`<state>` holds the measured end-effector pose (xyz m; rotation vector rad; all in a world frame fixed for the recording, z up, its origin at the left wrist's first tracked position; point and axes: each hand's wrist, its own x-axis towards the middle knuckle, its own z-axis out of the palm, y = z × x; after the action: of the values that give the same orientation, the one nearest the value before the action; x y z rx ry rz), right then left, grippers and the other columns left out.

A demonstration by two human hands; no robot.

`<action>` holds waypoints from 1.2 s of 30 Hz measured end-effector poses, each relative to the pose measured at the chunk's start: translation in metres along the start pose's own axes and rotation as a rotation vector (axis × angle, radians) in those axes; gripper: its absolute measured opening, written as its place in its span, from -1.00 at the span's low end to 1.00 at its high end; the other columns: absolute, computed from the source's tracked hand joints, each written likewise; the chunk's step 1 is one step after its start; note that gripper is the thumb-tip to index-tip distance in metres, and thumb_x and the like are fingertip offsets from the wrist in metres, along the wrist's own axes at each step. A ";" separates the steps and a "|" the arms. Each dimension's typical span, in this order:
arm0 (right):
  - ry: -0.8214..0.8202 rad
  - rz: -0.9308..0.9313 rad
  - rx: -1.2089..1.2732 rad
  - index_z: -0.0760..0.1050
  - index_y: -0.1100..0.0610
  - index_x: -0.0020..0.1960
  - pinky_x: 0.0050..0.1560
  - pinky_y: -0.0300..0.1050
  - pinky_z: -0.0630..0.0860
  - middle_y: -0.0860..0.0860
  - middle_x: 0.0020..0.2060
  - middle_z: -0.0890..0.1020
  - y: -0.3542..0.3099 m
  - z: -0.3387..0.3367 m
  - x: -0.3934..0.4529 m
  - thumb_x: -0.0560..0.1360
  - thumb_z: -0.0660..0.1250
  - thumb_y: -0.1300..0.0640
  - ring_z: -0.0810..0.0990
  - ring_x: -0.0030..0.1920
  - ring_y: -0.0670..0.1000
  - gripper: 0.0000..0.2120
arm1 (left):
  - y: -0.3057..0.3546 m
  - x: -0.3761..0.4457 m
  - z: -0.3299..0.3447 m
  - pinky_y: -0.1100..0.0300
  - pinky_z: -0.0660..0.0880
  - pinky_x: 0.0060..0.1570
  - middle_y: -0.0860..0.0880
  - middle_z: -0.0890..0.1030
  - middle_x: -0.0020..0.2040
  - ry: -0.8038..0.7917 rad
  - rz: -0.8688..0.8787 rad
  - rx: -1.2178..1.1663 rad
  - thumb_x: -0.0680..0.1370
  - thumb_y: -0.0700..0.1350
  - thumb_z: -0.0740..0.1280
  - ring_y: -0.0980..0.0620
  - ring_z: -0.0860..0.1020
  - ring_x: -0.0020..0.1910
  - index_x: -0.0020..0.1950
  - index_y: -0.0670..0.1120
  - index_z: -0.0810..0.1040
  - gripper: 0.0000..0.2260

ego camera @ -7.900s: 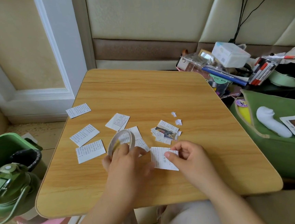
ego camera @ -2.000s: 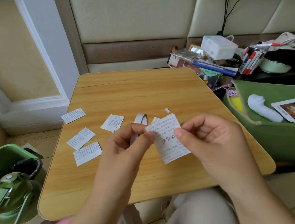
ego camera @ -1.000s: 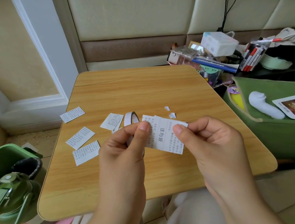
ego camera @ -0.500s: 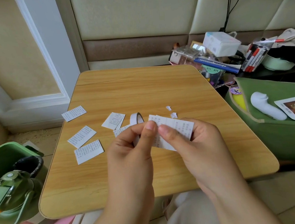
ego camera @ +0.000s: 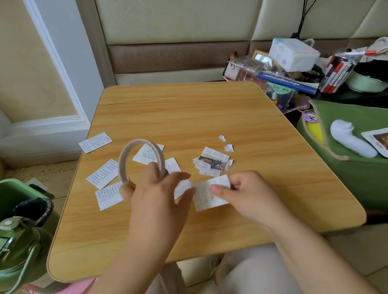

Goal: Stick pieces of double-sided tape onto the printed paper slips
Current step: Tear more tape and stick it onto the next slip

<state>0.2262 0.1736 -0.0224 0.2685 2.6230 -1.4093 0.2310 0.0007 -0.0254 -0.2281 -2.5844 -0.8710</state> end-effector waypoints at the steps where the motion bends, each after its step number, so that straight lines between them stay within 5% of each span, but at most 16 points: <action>1: -0.006 0.024 -0.059 0.54 0.33 -0.18 -0.40 -0.18 0.17 0.01 -0.42 0.37 0.005 0.006 0.005 0.47 0.41 0.00 0.27 -0.43 -0.06 -0.64 | -0.006 -0.003 0.008 0.12 0.04 -0.15 0.06 0.35 -0.23 -0.064 0.040 0.066 0.32 0.01 0.53 -0.03 0.49 -0.24 -0.08 0.07 0.67 -0.80; 3: 0.006 0.033 -0.118 0.42 0.24 -0.38 -0.49 -0.19 0.08 -0.04 -0.52 0.27 0.012 0.016 0.012 0.47 0.42 0.02 0.17 -0.52 -0.08 -0.62 | -0.013 -0.010 0.022 0.08 0.12 -0.16 0.05 0.28 -0.24 -0.176 0.089 0.145 0.29 0.01 0.51 -0.06 0.47 -0.23 -0.07 0.11 0.68 -0.77; 8: 0.133 -0.030 -0.275 0.39 0.19 -0.41 -0.42 -0.12 0.18 -0.07 -0.54 0.31 0.021 0.032 0.018 0.39 0.48 0.03 0.25 -0.47 -0.05 -0.63 | -0.025 -0.019 0.041 0.06 0.21 -0.18 0.06 0.26 -0.26 -0.251 0.070 0.197 0.36 0.15 0.27 -0.04 0.48 -0.26 -0.09 0.19 0.67 -0.77; 13: 0.268 -0.130 -0.319 0.43 0.03 -0.12 -0.07 -0.17 0.31 -0.11 -0.12 0.41 0.029 0.025 0.017 0.41 0.47 0.13 0.46 0.00 -0.03 -0.79 | -0.030 -0.017 0.044 0.04 0.17 -0.14 0.07 0.27 -0.25 -0.235 0.035 0.195 0.29 0.18 0.36 -0.09 0.48 -0.21 -0.06 0.17 0.68 -0.72; 19: 0.106 -0.354 -0.388 0.61 0.09 -0.22 0.05 -0.08 0.36 -0.19 -0.30 0.31 0.019 0.045 0.015 0.44 0.43 0.17 0.36 -0.04 -0.04 -0.93 | -0.032 -0.020 0.045 0.05 0.19 -0.14 0.08 0.25 -0.27 -0.235 0.020 0.202 0.36 0.31 0.15 -0.05 0.45 -0.25 -0.03 0.22 0.66 -0.61; 27: 0.134 -0.237 -0.537 0.57 -0.01 -0.18 0.20 -0.05 0.29 -0.20 -0.24 0.36 0.027 0.014 0.018 0.49 0.37 0.06 0.39 0.06 -0.03 -0.92 | -0.036 -0.018 0.046 0.09 0.07 -0.12 0.09 0.28 -0.24 -0.277 0.008 0.228 0.29 0.31 0.30 -0.07 0.47 -0.18 0.02 0.21 0.66 -0.61; 30: 0.084 -0.304 -0.602 0.58 -0.02 -0.13 0.07 -0.16 0.14 -0.13 -0.12 0.41 0.016 0.026 0.021 0.51 0.34 0.02 0.36 0.21 0.00 -0.92 | -0.035 -0.018 0.046 0.09 0.08 -0.13 0.09 0.26 -0.26 -0.256 0.018 0.221 0.30 0.31 0.26 -0.07 0.47 -0.22 -0.01 0.19 0.67 -0.61; 36: 0.030 -0.321 -0.554 0.59 -0.01 -0.12 -0.03 -0.17 0.10 -0.16 -0.21 0.37 0.014 0.037 0.017 0.50 0.36 0.03 0.39 0.16 -0.03 -0.93 | -0.035 -0.018 0.046 0.07 0.12 -0.14 0.09 0.23 -0.28 -0.254 0.045 0.236 0.32 0.32 0.25 -0.05 0.44 -0.28 -0.05 0.18 0.68 -0.62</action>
<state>0.2148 0.1522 -0.0575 -0.2090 3.0404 -0.6823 0.2232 0.0003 -0.0853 -0.3466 -2.8746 -0.5440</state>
